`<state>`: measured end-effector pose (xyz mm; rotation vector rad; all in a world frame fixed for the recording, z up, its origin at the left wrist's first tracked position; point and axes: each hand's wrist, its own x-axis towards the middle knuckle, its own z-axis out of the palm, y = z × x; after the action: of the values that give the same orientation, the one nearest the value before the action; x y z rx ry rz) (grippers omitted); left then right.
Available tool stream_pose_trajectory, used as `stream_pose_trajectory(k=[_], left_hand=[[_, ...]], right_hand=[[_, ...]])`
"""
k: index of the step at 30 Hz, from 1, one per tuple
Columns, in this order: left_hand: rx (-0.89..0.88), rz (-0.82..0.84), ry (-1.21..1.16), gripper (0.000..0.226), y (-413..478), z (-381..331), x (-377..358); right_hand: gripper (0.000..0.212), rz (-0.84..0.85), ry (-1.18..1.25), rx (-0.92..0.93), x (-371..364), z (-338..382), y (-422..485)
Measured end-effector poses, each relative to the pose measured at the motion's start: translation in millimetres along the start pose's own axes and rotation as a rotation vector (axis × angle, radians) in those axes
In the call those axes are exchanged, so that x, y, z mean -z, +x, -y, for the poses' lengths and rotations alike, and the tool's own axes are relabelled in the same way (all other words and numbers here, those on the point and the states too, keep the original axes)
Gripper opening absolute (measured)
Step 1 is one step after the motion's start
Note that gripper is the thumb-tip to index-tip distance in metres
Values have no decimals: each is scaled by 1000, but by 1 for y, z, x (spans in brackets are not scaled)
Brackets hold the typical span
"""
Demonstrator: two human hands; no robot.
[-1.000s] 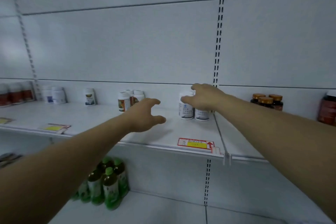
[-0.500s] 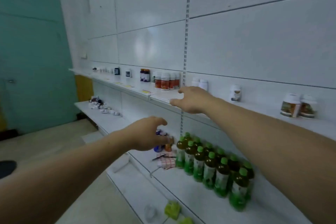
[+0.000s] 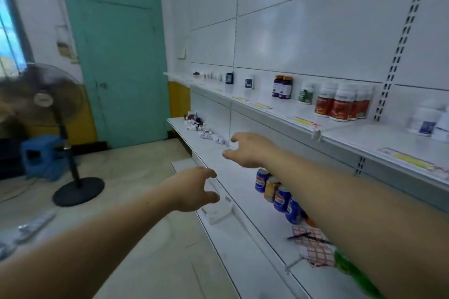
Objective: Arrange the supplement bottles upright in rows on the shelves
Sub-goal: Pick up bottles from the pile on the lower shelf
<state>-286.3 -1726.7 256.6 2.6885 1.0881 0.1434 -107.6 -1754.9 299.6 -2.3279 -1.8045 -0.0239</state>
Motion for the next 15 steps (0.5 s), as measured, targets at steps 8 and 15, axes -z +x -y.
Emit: stream_pose_trajectory(k=[8, 15], left_hand=[[68, 42, -27, 63, 156, 104, 12], [25, 58, -41, 64, 278, 222, 21]], right_hand=[[65, 89, 50, -15, -49, -4, 196], [63, 96, 31, -29, -96, 22, 361]])
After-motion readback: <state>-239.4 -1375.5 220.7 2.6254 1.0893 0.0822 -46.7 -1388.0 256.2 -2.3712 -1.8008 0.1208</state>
